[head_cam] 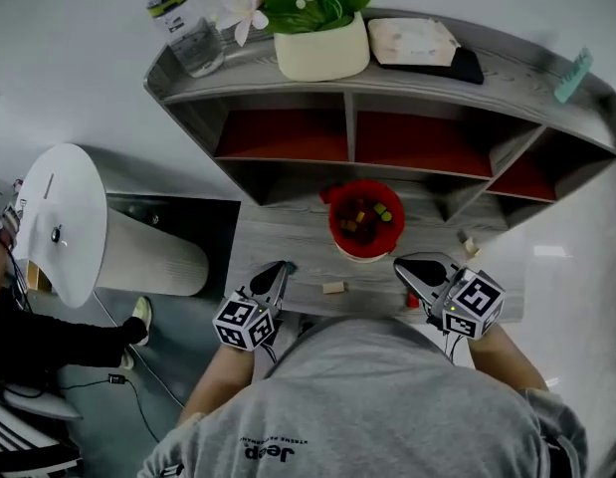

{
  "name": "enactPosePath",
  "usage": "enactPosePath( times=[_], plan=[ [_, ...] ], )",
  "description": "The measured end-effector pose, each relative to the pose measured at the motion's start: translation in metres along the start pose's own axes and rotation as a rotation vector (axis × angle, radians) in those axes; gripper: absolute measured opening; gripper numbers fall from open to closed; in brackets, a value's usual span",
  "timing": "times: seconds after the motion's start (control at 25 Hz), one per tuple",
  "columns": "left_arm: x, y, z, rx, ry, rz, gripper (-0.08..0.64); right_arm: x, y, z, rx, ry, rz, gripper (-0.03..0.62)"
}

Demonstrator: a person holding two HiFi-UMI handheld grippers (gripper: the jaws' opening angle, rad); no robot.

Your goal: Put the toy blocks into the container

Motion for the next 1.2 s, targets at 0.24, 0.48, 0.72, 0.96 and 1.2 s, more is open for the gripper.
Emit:
enactPosePath(
  times=[0.24, 0.48, 0.72, 0.96, 1.2],
  plan=[
    [0.033, -0.059, 0.031, 0.105, -0.148, -0.012, 0.037, 0.066, -0.004, 0.006, 0.000, -0.022, 0.035, 0.021],
    [0.076, -0.076, 0.093, 0.306, -0.387, 0.043, 0.161, 0.125, -0.001, 0.019, 0.009, -0.069, 0.040, 0.021],
    [0.108, -0.078, 0.147, 0.377, -0.571, 0.047, 0.252, 0.158, 0.003, 0.044, 0.033, -0.124, 0.003, 0.021],
    [0.124, -0.070, 0.175, 0.449, -0.630, 0.036, 0.261, 0.164, 0.007, 0.058, 0.055, -0.154, -0.007, 0.021],
    [0.125, -0.072, 0.177, 0.484, -0.598, 0.032, 0.160, 0.152, 0.005, 0.065, 0.069, -0.154, 0.011, 0.021]
  ],
)
Point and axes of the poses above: the fingertips, and each gripper's own axes: x forward along the fingers, y to its right, z out of its underside, the point moved 7 cm from there along -x, backward along the fingers, and after that the axes turned 14 degrees about -z, right-handed, at the moved point
